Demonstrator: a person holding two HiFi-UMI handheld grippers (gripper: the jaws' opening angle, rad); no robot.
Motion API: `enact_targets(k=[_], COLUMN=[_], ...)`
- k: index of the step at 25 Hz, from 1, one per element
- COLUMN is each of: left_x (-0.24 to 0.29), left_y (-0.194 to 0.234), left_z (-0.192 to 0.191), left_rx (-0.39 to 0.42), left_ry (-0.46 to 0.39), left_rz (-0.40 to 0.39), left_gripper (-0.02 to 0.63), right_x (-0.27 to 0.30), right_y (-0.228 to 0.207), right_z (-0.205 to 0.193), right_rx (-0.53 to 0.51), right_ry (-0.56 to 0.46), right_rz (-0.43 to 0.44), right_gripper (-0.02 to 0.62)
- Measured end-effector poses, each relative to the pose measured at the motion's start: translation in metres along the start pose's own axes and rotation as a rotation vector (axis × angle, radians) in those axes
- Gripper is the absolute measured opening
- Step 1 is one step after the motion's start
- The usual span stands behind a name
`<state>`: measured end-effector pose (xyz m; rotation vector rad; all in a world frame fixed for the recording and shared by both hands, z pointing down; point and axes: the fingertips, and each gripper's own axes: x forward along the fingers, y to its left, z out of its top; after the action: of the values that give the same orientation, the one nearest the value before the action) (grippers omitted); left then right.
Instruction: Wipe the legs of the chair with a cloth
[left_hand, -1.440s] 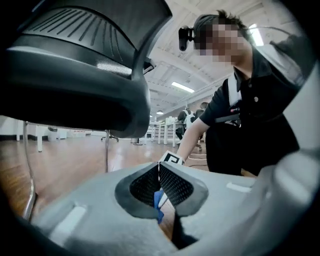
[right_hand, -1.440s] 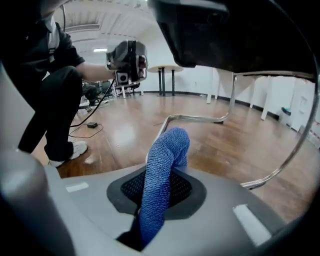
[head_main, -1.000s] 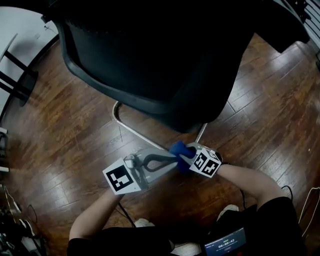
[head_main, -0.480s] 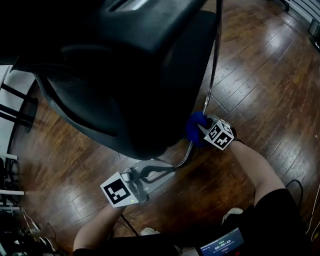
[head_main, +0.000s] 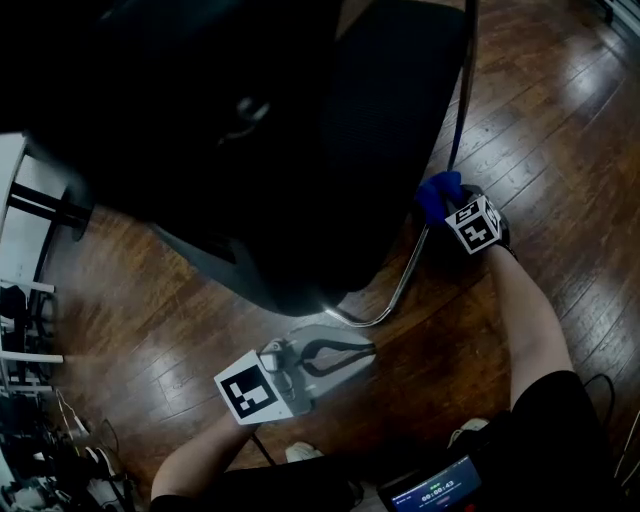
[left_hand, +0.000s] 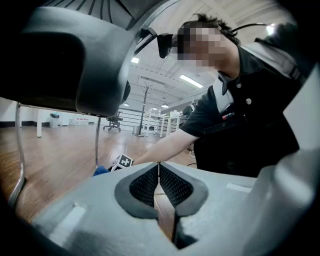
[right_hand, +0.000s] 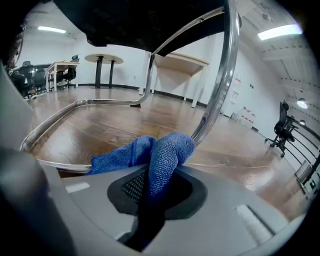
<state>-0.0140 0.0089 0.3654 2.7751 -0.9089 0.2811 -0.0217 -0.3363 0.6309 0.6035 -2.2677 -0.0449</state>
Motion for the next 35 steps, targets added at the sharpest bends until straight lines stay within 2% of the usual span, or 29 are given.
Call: enact_targets(k=[3,9,12,16,20,24,27,30,35], left_x=[-0.006,-0.006,-0.007,-0.016,-0.018,-0.019,-0.016,-0.013,-0.012], left_y=[0.001,-0.003,-0.006,-0.006,-0.013,-0.013,-0.009,-0.004,0.001], left_z=[0.0,-0.001,0.003,0.014,0.019,0.018,0.021,0.021,0.016], left_rx=[0.01,0.04,0.035,0.11,0.121,0.117,0.11,0.095,0.053], left_ry=[-0.01,-0.059,-0.085,-0.108,-0.152,-0.145,-0.14,-0.122,-0.078], left_rz=[-0.002,-0.031,-0.043,-0.07,-0.08,-0.075,-0.061,-0.036,0.005], left_gripper=[0.0,0.001,0.0,0.0,0.0,0.0,0.001,0.0,0.0], right_x=[-0.008,-0.049,-0.072,-0.1,-0.117,-0.112,-0.098,-0.076,-0.03], right_y=[0.029,0.12,0.182,0.277,0.326,0.314,0.274,0.209,0.094], right_z=[-0.004,-0.018,-0.02,-0.01,-0.01,-0.013,-0.017,-0.018,-0.018], right_rx=[-0.059,-0.22,-0.243,-0.256,-0.303,-0.353,-0.311,-0.258,-0.148], right_ry=[0.013,0.022,0.018,0.014,0.011,0.003,-0.015,-0.024,0.031], right_rz=[0.065,0.292,0.417,0.605,0.667,0.682,0.654,0.535,0.253], right_gripper=[0.044,0.049,0.049,0.049,0.051,0.055,0.058,0.058,0.058])
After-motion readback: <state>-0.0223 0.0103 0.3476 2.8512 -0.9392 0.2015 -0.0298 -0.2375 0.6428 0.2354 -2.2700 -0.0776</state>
